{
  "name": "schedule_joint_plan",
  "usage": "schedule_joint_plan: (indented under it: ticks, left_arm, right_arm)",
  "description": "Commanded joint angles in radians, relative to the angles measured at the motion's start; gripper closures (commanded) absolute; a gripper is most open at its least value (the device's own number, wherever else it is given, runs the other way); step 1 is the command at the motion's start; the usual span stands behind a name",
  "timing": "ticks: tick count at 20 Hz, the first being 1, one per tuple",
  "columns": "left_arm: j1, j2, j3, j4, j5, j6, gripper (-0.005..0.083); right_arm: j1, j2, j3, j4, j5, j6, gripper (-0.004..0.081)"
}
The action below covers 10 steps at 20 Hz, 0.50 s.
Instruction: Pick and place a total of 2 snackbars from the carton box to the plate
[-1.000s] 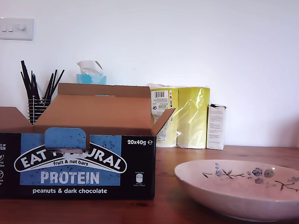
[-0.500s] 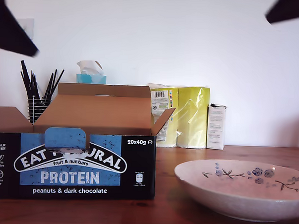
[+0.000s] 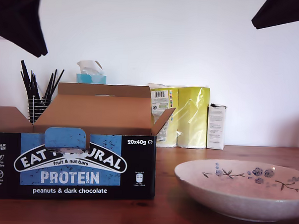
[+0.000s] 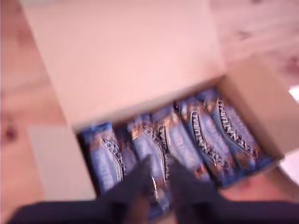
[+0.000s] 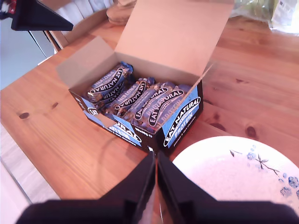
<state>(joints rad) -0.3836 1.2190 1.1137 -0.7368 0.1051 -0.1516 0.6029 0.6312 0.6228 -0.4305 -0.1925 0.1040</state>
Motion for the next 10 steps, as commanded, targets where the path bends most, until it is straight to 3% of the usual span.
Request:
schedule_joint_plan:
  ticks: [1,4,6,10]
  left_arm:
    - [-0.017,0.095,0.050,-0.109,-0.003,-0.019,0.0279]
    - [-0.029,0.227,0.176,-0.224,-0.019,-0.036,0.0268]
    - [-0.039,0.294,0.241,-0.284,-0.077,-0.057,0.0270]
    - [-0.052,0.406,0.305,-0.336,-0.153,-0.068,0.0271]
  right_arm:
    - [-0.002,-0.001,-0.005,0.022,0.009,0.000,0.0783]
    - [-0.002,0.009,-0.005,0.021,0.023,0.000,0.0783]
    - [-0.002,0.014,-0.005,0.021,0.022,0.000,0.0783]
    - [-0.002,0.014,-0.005,0.022,0.023,-0.008,0.0783]
